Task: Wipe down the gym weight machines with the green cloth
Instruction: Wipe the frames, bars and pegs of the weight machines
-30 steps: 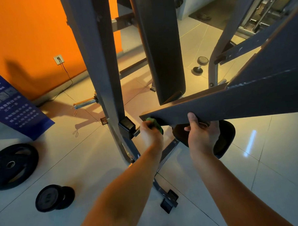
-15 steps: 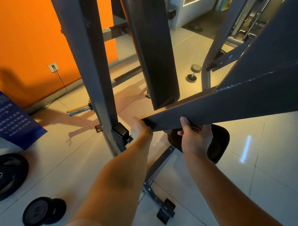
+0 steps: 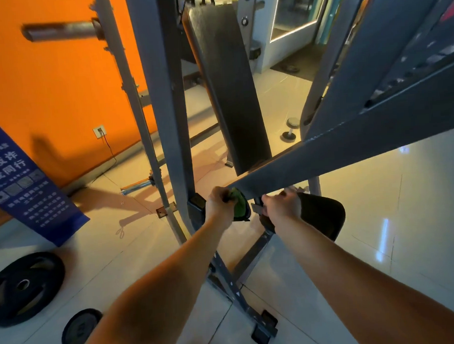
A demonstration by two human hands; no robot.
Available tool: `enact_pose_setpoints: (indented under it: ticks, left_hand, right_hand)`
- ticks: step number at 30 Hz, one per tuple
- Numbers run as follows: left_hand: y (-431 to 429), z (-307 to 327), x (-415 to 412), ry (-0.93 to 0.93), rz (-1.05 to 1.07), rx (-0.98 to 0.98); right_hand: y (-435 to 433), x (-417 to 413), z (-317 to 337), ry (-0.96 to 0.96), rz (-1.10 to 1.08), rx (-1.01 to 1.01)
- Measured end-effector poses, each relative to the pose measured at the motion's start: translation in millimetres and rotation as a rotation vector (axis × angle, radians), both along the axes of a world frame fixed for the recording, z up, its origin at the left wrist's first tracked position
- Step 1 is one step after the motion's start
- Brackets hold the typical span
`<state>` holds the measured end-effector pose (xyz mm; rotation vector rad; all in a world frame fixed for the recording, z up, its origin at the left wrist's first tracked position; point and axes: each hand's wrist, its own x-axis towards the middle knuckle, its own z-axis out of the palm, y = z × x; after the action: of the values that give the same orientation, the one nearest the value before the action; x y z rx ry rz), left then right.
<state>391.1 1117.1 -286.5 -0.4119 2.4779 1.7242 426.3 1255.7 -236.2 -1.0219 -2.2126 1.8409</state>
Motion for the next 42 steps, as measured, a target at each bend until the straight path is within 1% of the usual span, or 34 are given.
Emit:
enact_pose_setpoints:
  ticks: [2, 3, 7, 10, 14, 15, 20, 23, 25, 27, 28, 29, 30, 32, 34, 36, 39, 42]
  left_hand:
    - [-12.7, 30.1, 5.2, 0.06, -0.001, 0.034]
    - [-19.1, 44.0, 9.3, 0.083, -0.002, 0.045]
    - [-44.6, 86.3, 28.7, 0.225, -0.066, -0.045]
    - [-61.0, 106.5, 46.6, 0.269, -0.123, -0.063]
    - [-74.8, 127.5, 64.7, 0.232, -0.097, 0.113]
    - [-77.8, 130.1, 68.5, 0.23, -0.098, 0.125]
    - [-89.7, 134.0, 86.7, 0.326, -0.075, 0.058]
    - [-97.4, 141.6, 91.6, 0.394, -0.011, 0.026]
    - [-103.0, 146.9, 87.7, 0.429, -0.004, -0.005]
    - [-111.9, 152.4, 77.4, 0.449, -0.017, -0.029]
    - [-116.8, 156.8, 70.2, 0.456, -0.031, -0.072]
    - [-121.8, 161.1, 61.7, 0.46, -0.052, -0.11]
    - [-127.4, 164.6, 50.3, 0.452, -0.073, -0.12]
    - [-136.6, 173.9, 27.0, 0.413, -0.076, -0.082]
    - [-145.1, 183.1, 3.1, 0.401, -0.027, -0.016]
    - [-154.1, 187.9, -23.2, 0.433, 0.061, 0.011]
    - [-165.3, 191.5, -60.9, 0.521, 0.136, -0.024]
    - [-169.5, 196.5, -90.0, 0.523, 0.117, -0.1]
  right_hand:
    - [-12.8, 4.9, 12.1, -0.064, 0.085, -0.004]
    - [-20.0, 6.3, 19.9, -0.081, 0.136, -0.05]
    - [-45.5, 12.9, 60.1, -0.109, 0.251, -0.224]
    - [-58.7, 21.9, 74.5, -0.035, 0.356, -0.213]
    - [-66.4, 35.1, 83.8, 0.055, 0.484, -0.111]
    - [-68.0, 39.3, 86.7, 0.077, 0.513, -0.098]
    - [-68.4, 51.7, 93.5, 0.172, 0.617, -0.042]
    - [-74.0, 50.7, 103.0, 0.205, 0.629, -0.076]
    - [-80.3, 46.7, 110.8, 0.227, 0.644, -0.115]
    - [-86.1, 40.1, 118.2, 0.254, 0.637, -0.225]
    - [-88.6, 35.2, 121.6, 0.276, 0.625, -0.264]
    - [-90.8, 30.2, 125.2, 0.302, 0.605, -0.272]
    - [-93.8, 24.8, 129.4, 0.332, 0.577, -0.249]
    - [-102.6, 10.7, 136.9, 0.402, 0.485, -0.19]
    - [-112.8, -7.8, 144.7, 0.474, 0.388, -0.112]
    - [-122.9, -28.9, 152.8, 0.54, 0.317, -0.015]
    - [-140.4, -61.9, 164.2, 0.613, 0.213, 0.122]
    - [-157.4, -89.1, 175.2, 0.7, 0.089, 0.271]
